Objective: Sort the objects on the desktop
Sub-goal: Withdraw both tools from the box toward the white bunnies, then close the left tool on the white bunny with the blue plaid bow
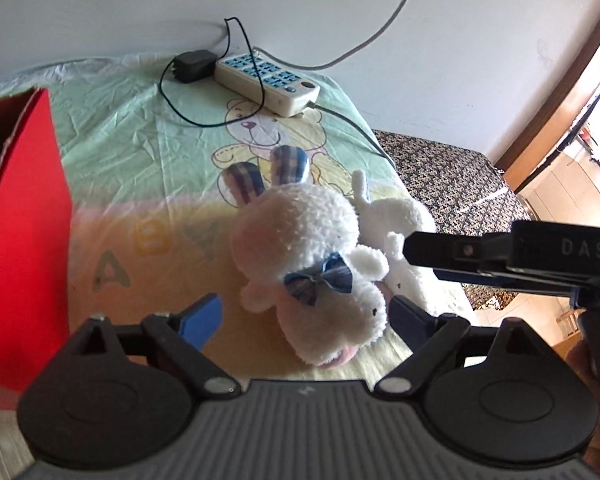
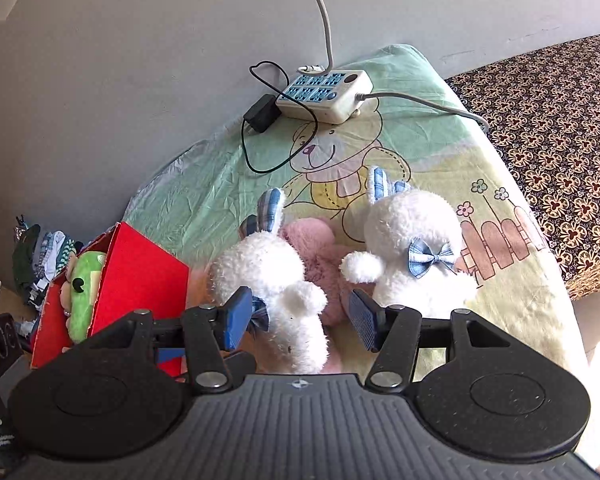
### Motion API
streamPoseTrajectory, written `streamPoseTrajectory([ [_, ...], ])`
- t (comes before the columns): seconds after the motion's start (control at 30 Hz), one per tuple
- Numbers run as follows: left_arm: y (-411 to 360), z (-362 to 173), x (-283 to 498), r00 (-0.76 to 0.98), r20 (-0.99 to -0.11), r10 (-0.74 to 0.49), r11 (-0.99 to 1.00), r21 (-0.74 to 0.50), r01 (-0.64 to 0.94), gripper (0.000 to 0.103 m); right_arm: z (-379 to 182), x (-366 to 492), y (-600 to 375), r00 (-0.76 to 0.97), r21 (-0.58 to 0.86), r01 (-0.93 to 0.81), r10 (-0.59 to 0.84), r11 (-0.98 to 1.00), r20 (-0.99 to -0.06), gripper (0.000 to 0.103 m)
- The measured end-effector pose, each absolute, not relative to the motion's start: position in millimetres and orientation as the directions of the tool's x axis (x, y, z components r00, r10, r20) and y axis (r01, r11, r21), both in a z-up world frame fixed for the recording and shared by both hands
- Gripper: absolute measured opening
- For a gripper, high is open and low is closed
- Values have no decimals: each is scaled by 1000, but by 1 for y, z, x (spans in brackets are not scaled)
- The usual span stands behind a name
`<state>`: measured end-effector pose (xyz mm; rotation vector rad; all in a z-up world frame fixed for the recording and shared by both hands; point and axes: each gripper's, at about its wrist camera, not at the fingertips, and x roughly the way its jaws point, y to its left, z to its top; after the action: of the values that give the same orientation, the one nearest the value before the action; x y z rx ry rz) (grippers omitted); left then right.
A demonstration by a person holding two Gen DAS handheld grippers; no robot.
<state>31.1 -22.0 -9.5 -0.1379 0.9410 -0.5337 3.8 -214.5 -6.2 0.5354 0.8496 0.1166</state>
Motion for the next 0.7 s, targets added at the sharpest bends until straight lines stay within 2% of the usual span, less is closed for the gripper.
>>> streamPoseTrajectory([
  [0.3,-37,-33,56,457,-742,-490,872,-412,264,95,-5,27,-214,639,486,16,365,874,-677,60],
  [0.4,-41,-41,58,444,-748,-493,870,-421,257,95,-4,39,-207,630,473,-29,383,881,-676,71],
  [0.7,-48,-49,60,442,-765,-468,883,-388,264,95,-19,64,-194,577,458,-76,414,886,-704,71],
])
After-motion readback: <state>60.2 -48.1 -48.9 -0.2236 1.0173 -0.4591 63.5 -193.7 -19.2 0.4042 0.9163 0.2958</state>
